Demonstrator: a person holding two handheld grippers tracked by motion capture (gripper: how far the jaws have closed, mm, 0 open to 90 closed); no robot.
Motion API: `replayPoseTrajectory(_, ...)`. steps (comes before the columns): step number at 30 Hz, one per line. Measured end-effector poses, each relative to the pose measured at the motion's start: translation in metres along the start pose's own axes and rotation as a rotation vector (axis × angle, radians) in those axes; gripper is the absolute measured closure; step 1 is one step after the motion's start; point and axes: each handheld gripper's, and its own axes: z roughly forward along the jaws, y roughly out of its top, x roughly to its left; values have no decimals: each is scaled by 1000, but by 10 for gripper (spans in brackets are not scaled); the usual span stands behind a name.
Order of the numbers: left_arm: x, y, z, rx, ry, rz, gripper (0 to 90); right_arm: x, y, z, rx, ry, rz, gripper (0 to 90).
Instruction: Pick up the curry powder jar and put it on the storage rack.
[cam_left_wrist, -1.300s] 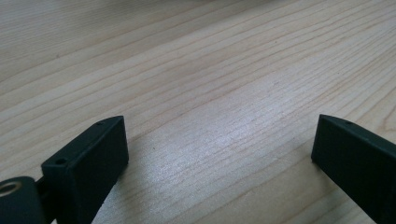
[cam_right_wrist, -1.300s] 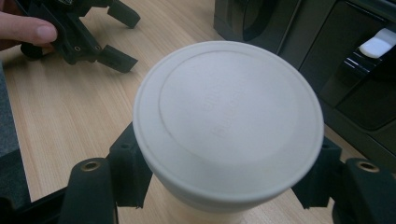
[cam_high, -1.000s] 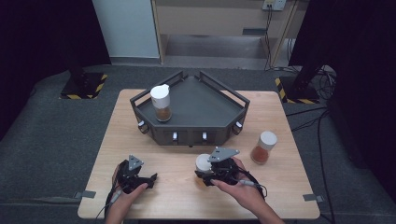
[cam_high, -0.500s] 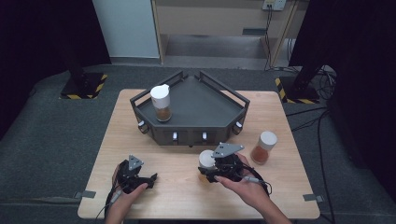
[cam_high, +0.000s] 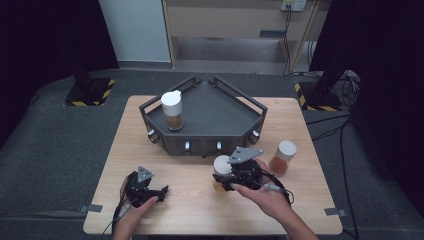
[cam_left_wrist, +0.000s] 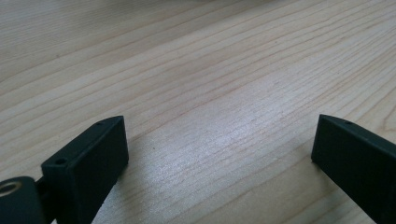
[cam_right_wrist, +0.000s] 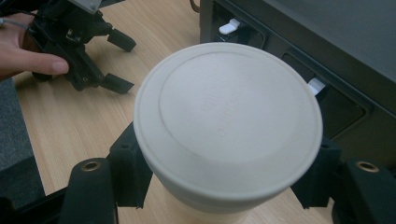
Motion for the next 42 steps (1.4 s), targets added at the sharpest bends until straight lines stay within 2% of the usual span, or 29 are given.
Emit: replayPoseTrajectory(42,0,0,0,0,-1,0,23,-14,47,-26,-27,-12,8,341)
